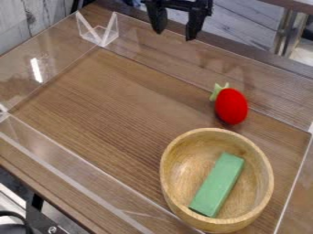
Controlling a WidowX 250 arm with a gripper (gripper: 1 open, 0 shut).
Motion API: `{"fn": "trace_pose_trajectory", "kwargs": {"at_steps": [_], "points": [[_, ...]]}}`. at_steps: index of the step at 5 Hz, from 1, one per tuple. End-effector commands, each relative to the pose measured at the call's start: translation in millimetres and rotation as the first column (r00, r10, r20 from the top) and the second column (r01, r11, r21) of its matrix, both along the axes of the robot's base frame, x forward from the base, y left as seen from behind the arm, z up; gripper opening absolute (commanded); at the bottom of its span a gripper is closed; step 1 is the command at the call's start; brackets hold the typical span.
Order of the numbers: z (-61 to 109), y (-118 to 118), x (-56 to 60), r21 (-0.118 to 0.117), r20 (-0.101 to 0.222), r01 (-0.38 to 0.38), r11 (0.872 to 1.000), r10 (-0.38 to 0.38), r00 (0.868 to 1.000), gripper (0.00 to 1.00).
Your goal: Put the green stick in the brown bowl
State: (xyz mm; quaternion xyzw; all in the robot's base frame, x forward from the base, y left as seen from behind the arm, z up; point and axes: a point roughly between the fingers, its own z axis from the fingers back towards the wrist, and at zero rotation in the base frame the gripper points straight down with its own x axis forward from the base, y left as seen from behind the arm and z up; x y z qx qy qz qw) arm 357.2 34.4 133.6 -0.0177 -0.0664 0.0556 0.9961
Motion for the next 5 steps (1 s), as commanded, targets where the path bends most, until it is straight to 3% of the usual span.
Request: {"fn": "trace_pose_trajectory", "kwargs": {"at_steps": [1,2,3,5], "points": [[6.3,-9.7,4.5,-0.001,0.025,-0.030,1.000,0.030,0.999,1.00],[-6.8,-32.5,-6.2,-0.012,-0.018,-0.038,0.999,0.038,0.999,1.00],[-21.1,-57.7,-30.5,-0.025,-0.034,-0.065,0.998,0.064,0.997,1.00],[-29.3,-100.0,-78.8,-0.047,-0.034,-0.089,0.995,0.087,0.996,1.00]]}}
